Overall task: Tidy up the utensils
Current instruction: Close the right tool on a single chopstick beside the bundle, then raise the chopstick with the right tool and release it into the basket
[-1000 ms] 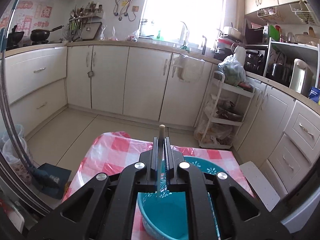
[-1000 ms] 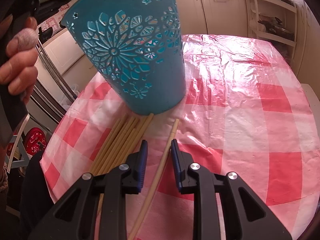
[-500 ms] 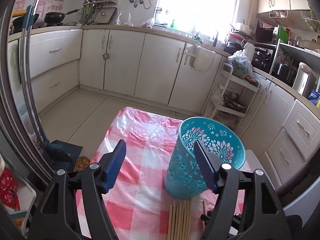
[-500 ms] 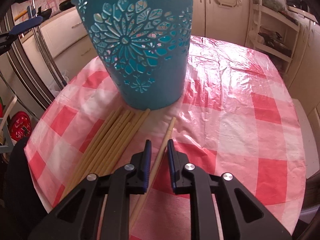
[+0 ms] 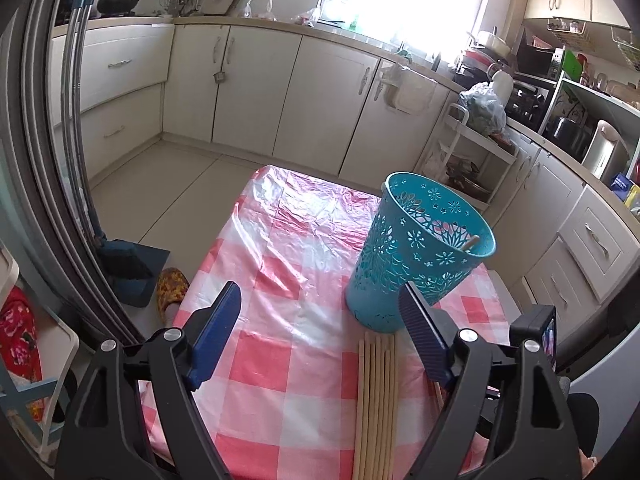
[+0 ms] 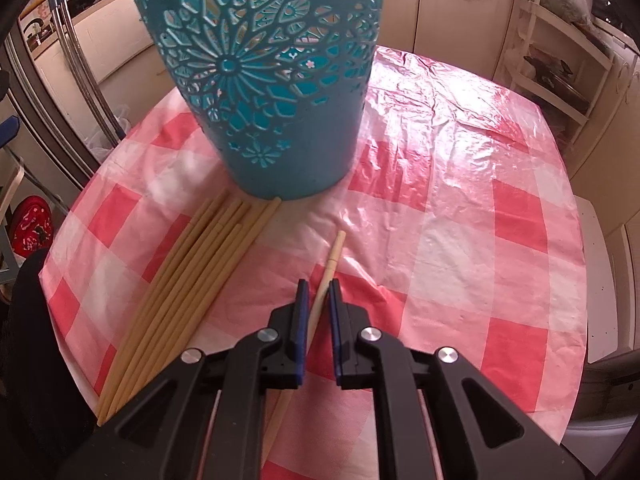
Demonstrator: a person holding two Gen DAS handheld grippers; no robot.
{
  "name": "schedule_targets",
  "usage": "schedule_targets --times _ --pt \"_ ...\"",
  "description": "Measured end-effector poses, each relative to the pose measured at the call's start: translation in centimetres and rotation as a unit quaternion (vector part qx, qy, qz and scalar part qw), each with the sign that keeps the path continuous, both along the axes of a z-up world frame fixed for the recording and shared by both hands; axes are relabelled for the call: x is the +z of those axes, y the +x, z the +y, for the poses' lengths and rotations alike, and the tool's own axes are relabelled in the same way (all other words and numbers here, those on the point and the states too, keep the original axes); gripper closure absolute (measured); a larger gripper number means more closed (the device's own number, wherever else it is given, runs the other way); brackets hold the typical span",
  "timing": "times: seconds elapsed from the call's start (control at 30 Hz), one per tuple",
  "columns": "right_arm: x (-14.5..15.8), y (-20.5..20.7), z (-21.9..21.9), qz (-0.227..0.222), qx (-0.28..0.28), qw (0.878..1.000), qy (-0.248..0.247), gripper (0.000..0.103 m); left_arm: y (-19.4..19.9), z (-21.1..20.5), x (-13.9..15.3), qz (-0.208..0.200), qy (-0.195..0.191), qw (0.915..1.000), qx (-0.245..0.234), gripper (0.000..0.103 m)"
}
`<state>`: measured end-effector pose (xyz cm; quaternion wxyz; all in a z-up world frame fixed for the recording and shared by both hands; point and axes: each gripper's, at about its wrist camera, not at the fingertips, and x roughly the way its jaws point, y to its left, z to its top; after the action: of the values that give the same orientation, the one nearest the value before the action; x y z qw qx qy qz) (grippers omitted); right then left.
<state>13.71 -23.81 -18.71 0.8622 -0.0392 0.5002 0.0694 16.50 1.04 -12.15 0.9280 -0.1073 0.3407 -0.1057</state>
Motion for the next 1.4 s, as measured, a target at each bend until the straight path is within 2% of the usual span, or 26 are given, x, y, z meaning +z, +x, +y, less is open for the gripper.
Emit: schedule_targets --times 0.17,0.33,0.47,0.73,0.93,1.03,1.17,1.3,1.4 --pt "0.4 -1.2 -0.7 0.003 -0.004 1.000 0.026 0.097 -0.9 -0.3 0.3 0.001 0.011 0.9999 -0.010 0.025" --pt "2.6 -3.9 -3.3 -0.027 -0.021 0.989 0.143 0.097 -1.9 0.2 0.4 0.004 0.014 0.9999 -0.008 0.022" --pt "6.4 -6.0 -4.7 -0.082 -0.012 0.972 0.221 0.097 -2.3 0.6 0.0 0.015 0.015 0.9997 -0.006 0.021" --pt "16.0 -5.7 -4.4 -0.200 0.019 0.936 0.288 0.097 -3.2 0.7 0.6 0.010 0.014 0.9998 -0.008 0.021" --pt "21.5 -3.9 -4.1 -0.257 0.037 0.916 0.306 0.097 -3.3 1.4 0.8 0.012 0.004 0.9999 -0.002 0.021" --pt "24.2 -3.1 -4.4 -0.291 0.037 0.909 0.297 0.097 -3.3 1.7 0.7 0.013 0.001 0.9999 0.001 0.021" --pt "26.7 -2.5 -3.7 -0.351 0.024 0.906 0.233 0.097 -3.4 1.8 1.0 0.007 0.003 1.0000 0.005 0.021" --pt "25.2 -0.7 -2.6 -0.367 0.002 0.913 0.177 0.097 -3.7 1.7 1.6 -0.001 0.015 0.9999 0.008 0.020" --pt "21.9 0.9 -2.4 -0.348 -0.014 0.925 0.154 0.097 -3.9 1.6 1.8 -0.004 0.026 0.9996 0.012 0.019"
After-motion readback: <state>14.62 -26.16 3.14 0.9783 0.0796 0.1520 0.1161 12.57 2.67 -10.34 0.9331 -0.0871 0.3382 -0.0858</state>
